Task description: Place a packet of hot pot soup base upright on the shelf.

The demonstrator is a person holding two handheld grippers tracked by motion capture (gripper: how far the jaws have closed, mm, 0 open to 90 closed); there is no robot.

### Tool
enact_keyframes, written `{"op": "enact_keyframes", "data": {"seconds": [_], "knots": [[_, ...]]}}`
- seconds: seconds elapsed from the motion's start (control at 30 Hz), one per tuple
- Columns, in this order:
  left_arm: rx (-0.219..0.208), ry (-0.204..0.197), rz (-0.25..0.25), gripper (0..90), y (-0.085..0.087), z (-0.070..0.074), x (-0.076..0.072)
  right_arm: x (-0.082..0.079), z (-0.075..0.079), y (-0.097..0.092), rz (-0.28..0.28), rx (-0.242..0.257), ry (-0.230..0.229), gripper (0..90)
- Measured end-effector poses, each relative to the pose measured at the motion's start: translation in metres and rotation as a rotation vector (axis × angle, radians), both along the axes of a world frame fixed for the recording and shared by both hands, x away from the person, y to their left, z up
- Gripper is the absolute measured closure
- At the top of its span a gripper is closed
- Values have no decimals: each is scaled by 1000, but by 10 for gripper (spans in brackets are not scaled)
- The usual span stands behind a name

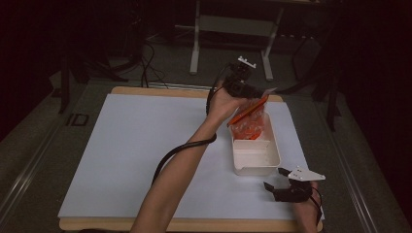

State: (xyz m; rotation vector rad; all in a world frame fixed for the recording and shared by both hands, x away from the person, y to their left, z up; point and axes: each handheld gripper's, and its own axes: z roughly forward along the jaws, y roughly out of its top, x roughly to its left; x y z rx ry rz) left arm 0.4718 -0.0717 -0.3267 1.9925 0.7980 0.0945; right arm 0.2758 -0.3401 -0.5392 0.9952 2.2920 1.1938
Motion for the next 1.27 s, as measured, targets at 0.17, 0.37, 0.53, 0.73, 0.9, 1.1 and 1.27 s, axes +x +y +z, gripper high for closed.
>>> {"op": "enact_keyframes", "data": {"seconds": [0.17,0.37,0.53,0.73,0.9,1.1,1.27], "knots": [[17,-42,-14,591,12,14,-10,0,0,0,-1,-1,0,145],[18,-82,-44,583,27,24,-24,0,0,0,-2,-1,-2,145],[20,-108,-58,581,37,28,-35,0,0,0,-3,-2,-3,145],[-24,-134,-62,576,56,21,-50,0,0,0,-6,-3,-3,145],[-55,-134,-47,576,72,7,-58,0,0,0,-7,-3,-3,145],[-36,-157,-34,572,94,-15,-79,0,0,0,-6,0,-2,146],[-49,-158,-2,565,117,-35,-99,0,0,0,-9,5,-3,145]]}}
